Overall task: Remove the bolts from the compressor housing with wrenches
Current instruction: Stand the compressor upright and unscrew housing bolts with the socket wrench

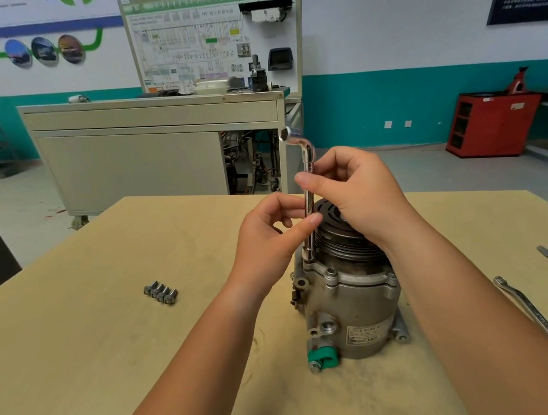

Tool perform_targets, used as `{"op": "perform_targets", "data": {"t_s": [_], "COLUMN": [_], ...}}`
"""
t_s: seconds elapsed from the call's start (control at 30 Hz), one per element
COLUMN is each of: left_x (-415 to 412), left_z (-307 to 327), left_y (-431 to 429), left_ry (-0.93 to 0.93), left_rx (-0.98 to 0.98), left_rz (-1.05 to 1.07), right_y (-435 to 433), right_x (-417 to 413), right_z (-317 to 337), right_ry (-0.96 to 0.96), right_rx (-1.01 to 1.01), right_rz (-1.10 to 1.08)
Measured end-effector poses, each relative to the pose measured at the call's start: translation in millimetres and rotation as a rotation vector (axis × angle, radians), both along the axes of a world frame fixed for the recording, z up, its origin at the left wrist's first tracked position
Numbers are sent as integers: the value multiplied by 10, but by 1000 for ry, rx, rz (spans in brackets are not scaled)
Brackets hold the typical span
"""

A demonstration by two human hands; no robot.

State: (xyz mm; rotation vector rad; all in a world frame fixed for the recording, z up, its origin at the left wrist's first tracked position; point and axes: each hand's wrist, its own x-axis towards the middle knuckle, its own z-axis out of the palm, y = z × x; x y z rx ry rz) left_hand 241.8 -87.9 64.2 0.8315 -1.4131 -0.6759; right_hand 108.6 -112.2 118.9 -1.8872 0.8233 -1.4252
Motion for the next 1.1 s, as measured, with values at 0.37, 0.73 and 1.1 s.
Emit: {"op": "perform_targets", "data": {"t_s": [0.37,0.73,1.1], "left_x": [-45,-79,-76], "left_z": [-33,-39,22], "left_y": [67,58,102], "left_ry": [51,94,82], "left_rx": [-9,31,61], "left_rz": [-39,30,-61], "right_y": [-25,-24,-17], "right_x": [-7,14,-17], "right_z": [-11,-7,8], "right_ry": [-22,-5,16], "right_rx": [63,27,19], "right_rz": [34,-33,11]}}
